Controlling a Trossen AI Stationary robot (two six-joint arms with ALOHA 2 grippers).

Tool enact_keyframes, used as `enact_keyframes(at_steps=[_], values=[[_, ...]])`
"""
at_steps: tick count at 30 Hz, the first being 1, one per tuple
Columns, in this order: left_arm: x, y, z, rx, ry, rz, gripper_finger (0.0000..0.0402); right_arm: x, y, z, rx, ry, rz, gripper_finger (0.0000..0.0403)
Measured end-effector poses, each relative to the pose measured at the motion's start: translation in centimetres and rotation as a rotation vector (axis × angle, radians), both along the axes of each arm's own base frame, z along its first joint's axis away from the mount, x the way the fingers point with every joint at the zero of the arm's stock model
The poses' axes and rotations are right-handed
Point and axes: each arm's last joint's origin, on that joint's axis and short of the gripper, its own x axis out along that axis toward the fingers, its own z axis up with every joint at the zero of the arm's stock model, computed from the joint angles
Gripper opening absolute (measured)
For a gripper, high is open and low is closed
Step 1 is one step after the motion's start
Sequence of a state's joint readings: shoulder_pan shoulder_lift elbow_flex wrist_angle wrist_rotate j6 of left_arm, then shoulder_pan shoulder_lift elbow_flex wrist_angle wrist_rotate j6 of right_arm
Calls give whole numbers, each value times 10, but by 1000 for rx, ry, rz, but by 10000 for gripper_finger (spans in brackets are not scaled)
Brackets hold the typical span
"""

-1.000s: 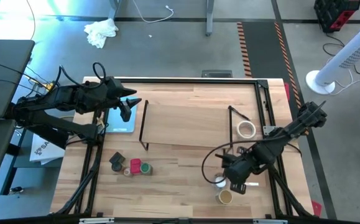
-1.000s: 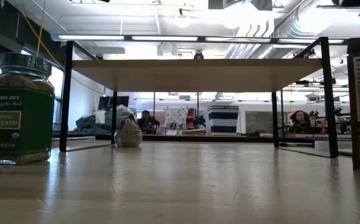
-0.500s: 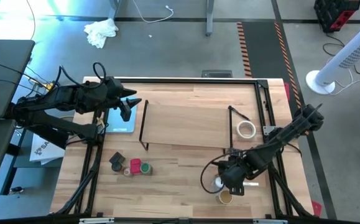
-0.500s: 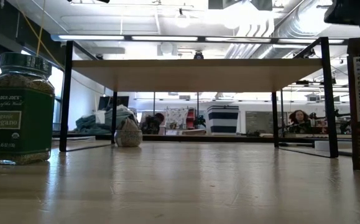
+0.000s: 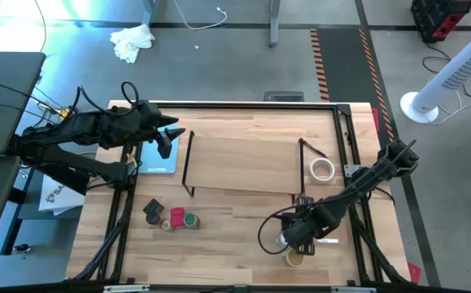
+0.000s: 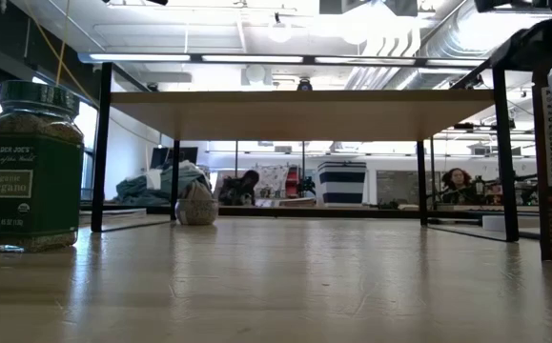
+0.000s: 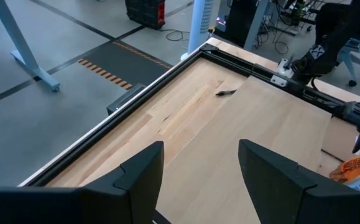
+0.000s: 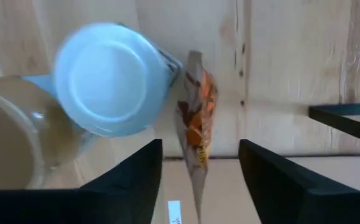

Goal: Shelf spices
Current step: Put the orange seasoning bag on the shelf

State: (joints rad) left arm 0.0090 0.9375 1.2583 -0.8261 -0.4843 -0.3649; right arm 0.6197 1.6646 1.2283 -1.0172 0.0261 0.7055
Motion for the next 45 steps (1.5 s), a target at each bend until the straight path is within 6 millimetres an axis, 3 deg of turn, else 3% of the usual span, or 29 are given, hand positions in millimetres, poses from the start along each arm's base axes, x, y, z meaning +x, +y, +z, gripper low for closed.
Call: enact_keyframes(at_steps=[3,8,12,15,21,26,32,36,40,45], values=[[0,0,0,0,0,0,205,-2,-1,-1,-16,20,20,159],[0,0,0,0,0,-1,205,-2,-4,-1,20,61,21,20],[0,0,0,6,3,2,205,-3,-4,4,64,64,-17,6],[0,0,0,16,9,-2,205,-4,-4,20,85,39,-37,4],[0,0,0,27,14,-1,205,-12,-12,74,135,-27,-68,2],[0,1,0,31,14,6,205,-14,-31,139,165,-153,-161,1],[0,1,0,40,19,5,205,-8,-78,220,171,-474,-468,1],[0,1,0,53,27,-1,205,-5,-118,252,127,-654,-752,0],[-1,3,0,54,28,13,205,1,-145,247,104,-522,-955,0],[-1,5,0,70,43,1,205,37,-156,218,146,-343,-984,0]])
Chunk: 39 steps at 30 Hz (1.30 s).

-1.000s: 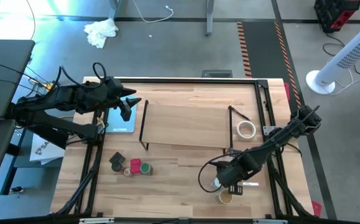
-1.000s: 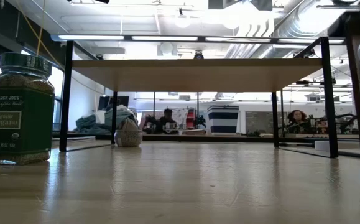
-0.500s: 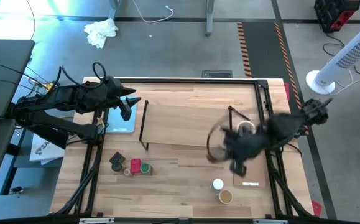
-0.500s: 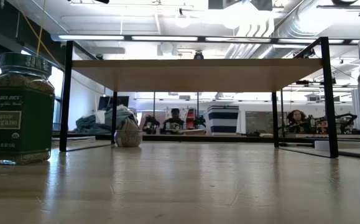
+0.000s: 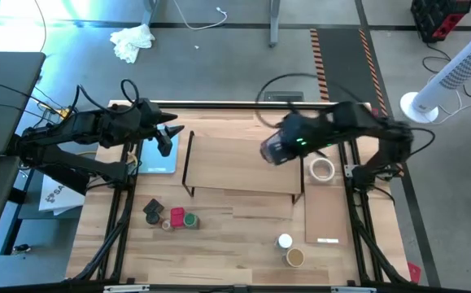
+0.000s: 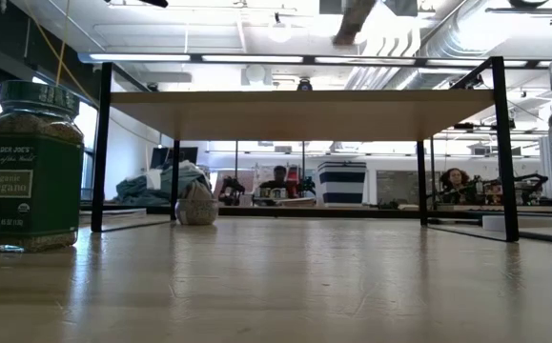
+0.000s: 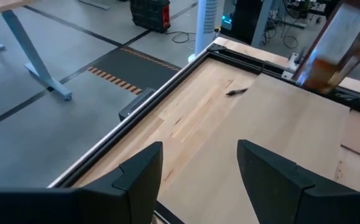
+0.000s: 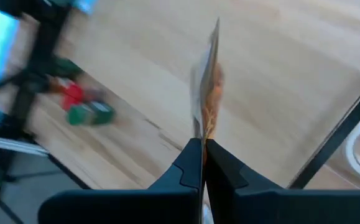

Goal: Shelf spices
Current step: Put the orange seasoning bag on the shelf

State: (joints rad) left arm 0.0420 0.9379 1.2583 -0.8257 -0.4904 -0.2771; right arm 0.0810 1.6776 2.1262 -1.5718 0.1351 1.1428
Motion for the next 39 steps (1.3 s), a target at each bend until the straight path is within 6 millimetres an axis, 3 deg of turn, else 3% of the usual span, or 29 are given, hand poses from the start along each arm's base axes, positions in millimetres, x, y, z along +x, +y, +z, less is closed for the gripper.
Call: enact_keyframes(at_steps=[5,12,18,21,24,27,29,32,39], values=[[0,0,0,-17,-1,-25,205,29,0,-28,25,106,17,0],[1,0,0,-6,12,-53,205,26,-6,-27,33,75,-201,0],[1,-2,-1,21,41,-125,205,14,-7,-18,45,35,-248,0],[1,-2,-1,32,51,-149,205,0,-9,-31,56,100,-238,0],[1,-2,-2,35,66,-155,205,-30,-10,-46,92,154,-349,0],[0,-2,-2,36,72,-153,205,-65,-10,-45,111,113,-458,0],[1,-1,-2,38,64,-143,205,-76,-11,-46,114,107,-489,0],[2,3,-1,35,53,-120,205,-75,-13,-51,123,115,-502,0],[3,11,-1,-3,33,-61,205,-50,-9,-55,148,169,-436,0]])
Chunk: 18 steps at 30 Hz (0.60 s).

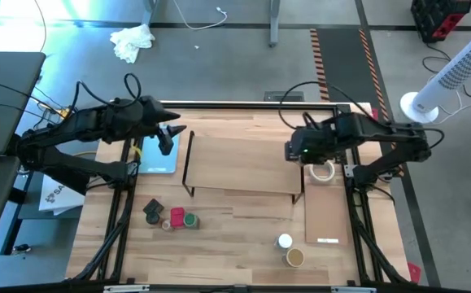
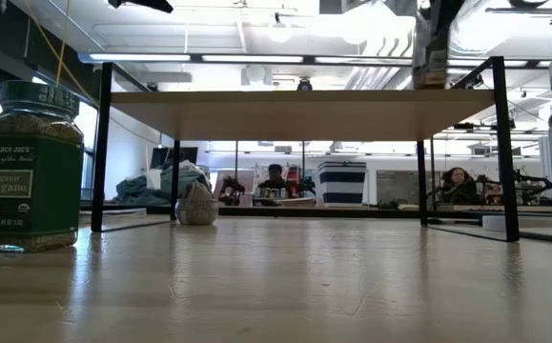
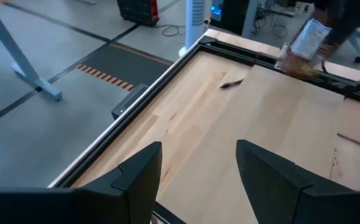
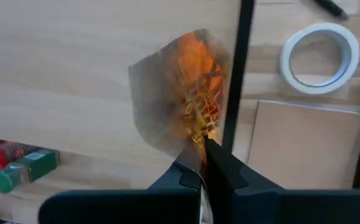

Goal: Shelf spices
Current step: Put the orange seasoning bag on the shelf

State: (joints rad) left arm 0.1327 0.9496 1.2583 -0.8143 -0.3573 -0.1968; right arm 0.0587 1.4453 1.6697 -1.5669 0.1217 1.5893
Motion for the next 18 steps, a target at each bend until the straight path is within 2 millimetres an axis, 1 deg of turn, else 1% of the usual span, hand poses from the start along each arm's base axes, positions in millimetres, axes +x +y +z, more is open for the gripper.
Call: enact_keyframes(at_steps=[2,5,8,11,15,18], values=[[0,1,0,-9,-3,10,205,1,0,6,4,-31,-2,0],[1,2,0,-9,-5,16,205,-3,0,21,-8,-84,-6,0],[2,3,-1,-11,-2,20,205,-2,0,25,-10,-98,-7,0],[2,4,-1,-13,0,22,205,0,-1,19,13,-73,-12,0],[4,4,-2,-19,5,12,205,10,-1,0,67,11,11,0],[4,4,-2,-24,4,0,205,12,-3,-2,61,22,18,0]])
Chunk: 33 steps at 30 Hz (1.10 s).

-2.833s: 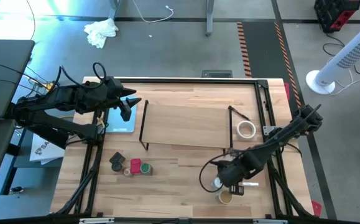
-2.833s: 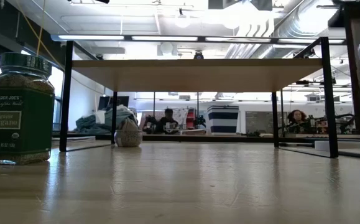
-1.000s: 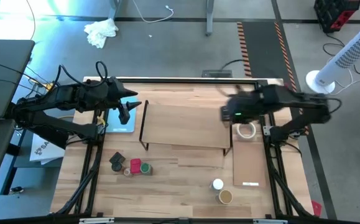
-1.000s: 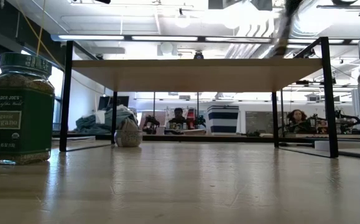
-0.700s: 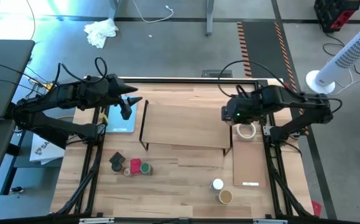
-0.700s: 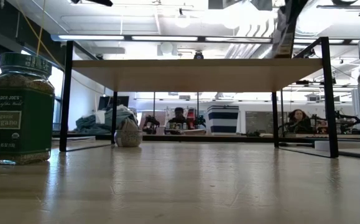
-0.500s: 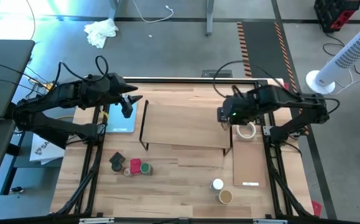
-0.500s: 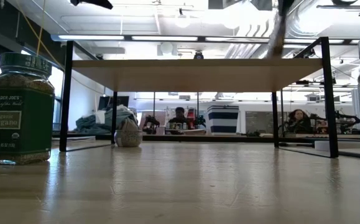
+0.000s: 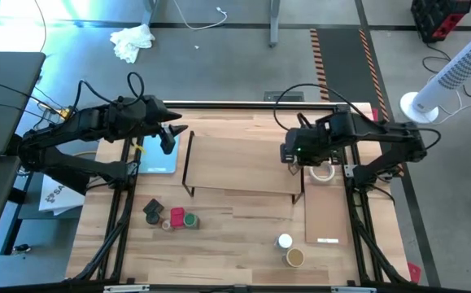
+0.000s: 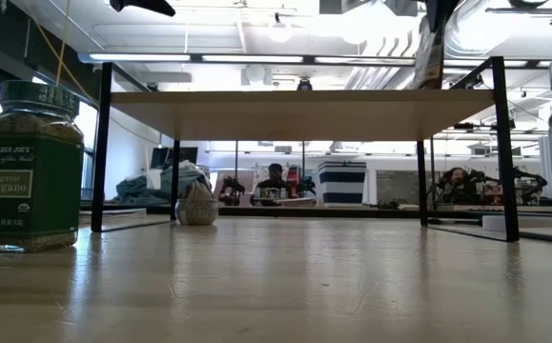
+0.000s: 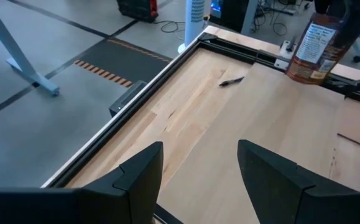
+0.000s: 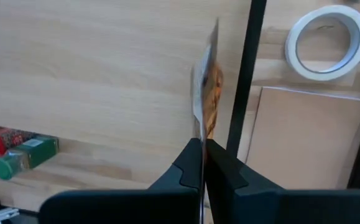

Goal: Shelf spices
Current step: Put the orange seasoning bag on the shelf, then put the brown seasoning bottle on the shelf

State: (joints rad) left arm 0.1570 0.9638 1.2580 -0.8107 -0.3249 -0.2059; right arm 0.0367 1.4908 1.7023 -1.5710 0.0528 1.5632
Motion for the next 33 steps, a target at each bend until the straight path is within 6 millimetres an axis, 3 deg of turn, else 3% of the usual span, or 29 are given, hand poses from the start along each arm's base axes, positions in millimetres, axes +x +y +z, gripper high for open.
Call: enact_keyframes(at_steps=[17,33], values=[[-1,0,-2,-9,29,-8,205,1,-7,-1,-41,7,49,8],[-3,-1,-5,-13,57,-8,205,1,-7,0,-69,8,56,96]])
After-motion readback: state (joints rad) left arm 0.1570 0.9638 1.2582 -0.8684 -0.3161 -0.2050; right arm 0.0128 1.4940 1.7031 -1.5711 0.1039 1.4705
